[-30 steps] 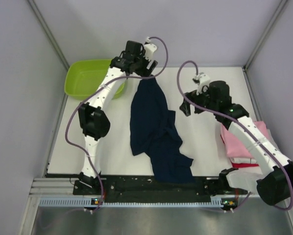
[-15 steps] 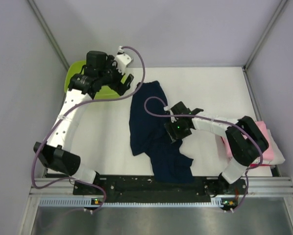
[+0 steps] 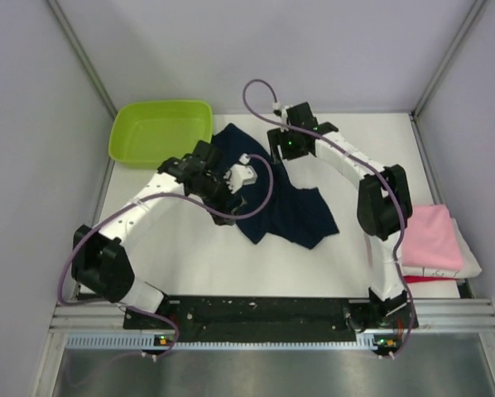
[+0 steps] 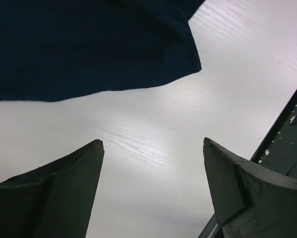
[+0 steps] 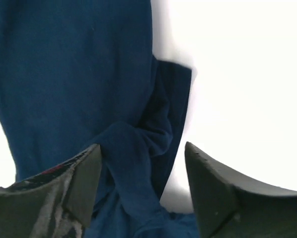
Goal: Fold and stack the t-shirts
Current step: Move the tshirt to the center of the board, then flatten out the tshirt
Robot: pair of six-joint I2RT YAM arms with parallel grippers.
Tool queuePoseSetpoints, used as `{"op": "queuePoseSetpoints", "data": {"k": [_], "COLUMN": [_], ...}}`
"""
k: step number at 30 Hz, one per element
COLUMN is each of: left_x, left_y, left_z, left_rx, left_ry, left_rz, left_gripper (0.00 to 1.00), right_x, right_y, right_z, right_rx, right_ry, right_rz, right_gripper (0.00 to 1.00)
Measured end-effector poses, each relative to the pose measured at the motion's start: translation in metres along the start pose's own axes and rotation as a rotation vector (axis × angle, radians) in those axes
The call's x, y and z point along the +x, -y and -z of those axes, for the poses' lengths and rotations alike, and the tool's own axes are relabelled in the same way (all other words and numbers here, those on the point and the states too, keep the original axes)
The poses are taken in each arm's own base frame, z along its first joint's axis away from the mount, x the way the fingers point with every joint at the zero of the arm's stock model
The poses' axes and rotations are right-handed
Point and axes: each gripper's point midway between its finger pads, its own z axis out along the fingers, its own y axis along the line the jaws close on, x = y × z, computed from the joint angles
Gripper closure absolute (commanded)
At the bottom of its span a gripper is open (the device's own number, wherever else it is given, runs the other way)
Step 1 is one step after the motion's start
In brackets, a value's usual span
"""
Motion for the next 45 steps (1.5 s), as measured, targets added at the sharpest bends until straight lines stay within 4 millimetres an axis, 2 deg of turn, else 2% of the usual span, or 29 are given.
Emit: {"op": "queuePoseSetpoints", "data": {"k": [1, 2, 4, 5, 8, 9, 12, 13, 14, 15, 18, 19, 22, 23, 26, 27, 31, 34, 36, 37, 38, 39, 40, 41, 42, 43, 45], "left_x": [-0.002, -0.003, -0.007, -0.008, -0.008, -0.007, -0.005, -0.004, -0.002, -0.001, 0.000, 0.000, 0.003, 0.004, 0.006, 0.005, -0.010, -0.040, -0.068, -0.082, -0.098, -0.108, -0.119, -0.129, -0.137, -0.144, -0.153], "left_y": [0.006, 0.013, 0.024, 0.028, 0.038, 0.039, 0.039, 0.039, 0.040, 0.041, 0.043, 0.042, 0.041, 0.041, 0.039, 0.036, 0.016, -0.022, -0.054, -0.069, -0.086, -0.095, -0.104, -0.108, -0.110, -0.108, -0.098], "left_z": [-0.009, -0.024, -0.050, -0.063, -0.099, -0.110, -0.132, -0.137, -0.141, -0.144, -0.148, -0.149, -0.149, -0.148, -0.141, -0.136, -0.099, -0.046, -0.003, 0.022, 0.057, 0.083, 0.116, 0.149, 0.178, 0.209, 0.260], "left_rx": [0.009, 0.005, 0.000, -0.006, -0.024, -0.032, -0.061, -0.066, -0.068, -0.072, -0.078, -0.084, -0.092, -0.091, -0.106, -0.123, -0.223, -0.342, -0.450, -0.512, -0.590, -0.647, -0.712, -0.775, -0.831, -0.889, -0.976], "left_ry": [-0.011, -0.037, -0.081, -0.103, -0.156, -0.176, -0.218, -0.226, -0.235, -0.244, -0.250, -0.252, -0.263, -0.269, -0.286, -0.287, -0.244, -0.163, -0.084, -0.038, 0.019, 0.061, 0.110, 0.160, 0.202, 0.249, 0.324], "left_rz": [-0.024, -0.062, -0.118, -0.141, -0.186, -0.193, -0.207, -0.210, -0.214, -0.215, -0.219, -0.233, -0.230, -0.230, -0.235, -0.240, -0.248, -0.194, -0.154, -0.139, -0.119, -0.105, -0.093, -0.086, -0.085, -0.086, -0.100], "left_gripper": [0.13, 0.13, 0.12, 0.12, 0.13, 0.14, 0.17, 0.18, 0.24, 0.34, 0.93, 1.00, 1.00, 1.00, 1.00, 1.00, 1.00, 1.00, 1.00, 1.00, 1.00, 1.00, 1.00, 1.00, 1.00, 1.00, 1.00], "right_x": [-0.021, -0.032, -0.037, -0.031, 0.007, 0.025, 0.078, 0.092, 0.109, 0.122, 0.163, 0.177, 0.195, 0.198, 0.190, 0.187, 0.183, 0.178, 0.156, 0.137, 0.110, 0.083, 0.049, 0.007, -0.021, -0.050, -0.092], "right_y": [0.001, 0.002, 0.009, 0.013, 0.044, 0.060, 0.095, 0.101, 0.105, 0.106, 0.106, 0.105, 0.105, 0.104, 0.106, 0.106, 0.107, 0.113, 0.125, 0.133, 0.142, 0.150, 0.156, 0.160, 0.159, 0.155, 0.136], "right_z": [0.002, 0.007, 0.018, 0.024, 0.047, 0.056, 0.083, 0.088, 0.091, 0.093, 0.090, 0.088, 0.079, 0.071, 0.064, 0.061, 0.060, 0.069, 0.089, 0.104, 0.126, 0.148, 0.178, 0.220, 0.255, 0.300, 0.393], "right_rx": [0.003, 0.007, 0.024, 0.037, 0.111, 0.152, 0.270, 0.298, 0.324, 0.341, 0.362, 0.367, 0.367, 0.356, 0.354, 0.344, 0.309, 0.297, 0.313, 0.329, 0.352, 0.375, 0.401, 0.428, 0.446, 0.467, 0.499], "right_ry": [0.045, 0.071, 0.090, 0.085, 0.036, 0.020, -0.033, -0.048, -0.068, -0.088, -0.159, -0.189, -0.243, -0.256, -0.243, -0.229, -0.217, -0.206, -0.148, -0.093, -0.013, 0.070, 0.184, 0.330, 0.441, 0.571, 0.818], "right_rz": [0.007, 0.006, -0.013, -0.033, -0.122, -0.163, -0.261, -0.282, -0.299, -0.312, -0.346, -0.356, -0.378, -0.386, -0.384, -0.391, -0.411, -0.432, -0.443, -0.443, -0.437, -0.427, -0.407, -0.378, -0.356, -0.327, -0.268], "right_gripper": [0.28, 0.28, 0.28, 0.28, 0.28, 0.28, 0.27, 0.27, 0.27, 0.27, 0.27, 0.27, 0.30, 0.42, 0.93, 1.00, 1.00, 1.00, 1.00, 1.00, 1.00, 1.00, 1.00, 1.00, 1.00, 1.00, 1.00]}}
